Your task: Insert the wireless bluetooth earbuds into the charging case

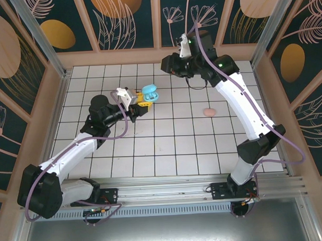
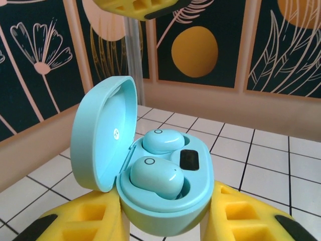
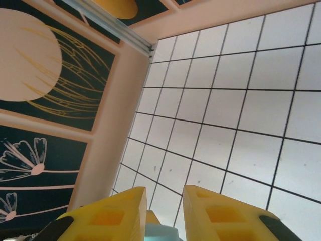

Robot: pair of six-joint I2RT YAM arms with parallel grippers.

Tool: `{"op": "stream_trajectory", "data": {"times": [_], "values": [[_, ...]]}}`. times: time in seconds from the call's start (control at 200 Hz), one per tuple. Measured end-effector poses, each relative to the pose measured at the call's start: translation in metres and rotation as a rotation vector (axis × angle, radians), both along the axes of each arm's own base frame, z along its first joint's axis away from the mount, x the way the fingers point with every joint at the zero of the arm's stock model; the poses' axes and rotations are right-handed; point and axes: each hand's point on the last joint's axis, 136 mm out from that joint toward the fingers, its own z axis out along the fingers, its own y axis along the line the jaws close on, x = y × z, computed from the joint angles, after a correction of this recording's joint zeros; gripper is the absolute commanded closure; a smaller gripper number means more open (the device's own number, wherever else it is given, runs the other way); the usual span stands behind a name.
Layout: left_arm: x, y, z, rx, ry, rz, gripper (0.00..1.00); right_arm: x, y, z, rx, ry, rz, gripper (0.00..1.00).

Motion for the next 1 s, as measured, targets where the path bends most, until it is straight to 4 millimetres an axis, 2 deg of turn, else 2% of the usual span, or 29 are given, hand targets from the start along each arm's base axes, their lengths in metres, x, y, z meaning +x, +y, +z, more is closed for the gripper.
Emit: {"op": "stream_trajectory", "data": {"times": [0.145, 0.315, 0.53, 0.635, 0.726, 0.901, 0.996], "values": [[-0.004, -0.004, 0.012, -0.012, -0.024, -0.036, 0.81, -0.002, 0.013, 0.0, 0.013, -0.001, 0.07, 0.78], [-0.006, -0.005, 0.014, -0.012, -0.03, -0.052, 0.8, -0.002, 0.025, -0.025, -0.019, 0.047, 0.111, 0.78], [-0.003, -0.006, 0.014, -0.005, -0.019, -0.053, 0.8, -0.02, 0.037, -0.055, -0.042, 0.116, 0.168, 0.78], [0.001, -0.008, 0.01, 0.007, -0.009, -0.056, 0.8, -0.034, 0.029, -0.072, -0.05, 0.158, 0.17, 0.78], [-0.003, -0.012, 0.006, 0.018, 0.003, -0.085, 0.8, -0.041, 0.019, -0.074, -0.03, 0.158, 0.15, 0.75], [0.001, -0.015, 0.011, 0.015, -0.009, -0.089, 0.8, -0.054, -0.011, -0.066, 0.053, 0.16, 0.067, 0.63], [0.004, -0.016, 0.013, 0.013, -0.015, -0.087, 0.79, -0.061, -0.015, -0.06, 0.103, 0.154, 0.054, 0.59]]}}
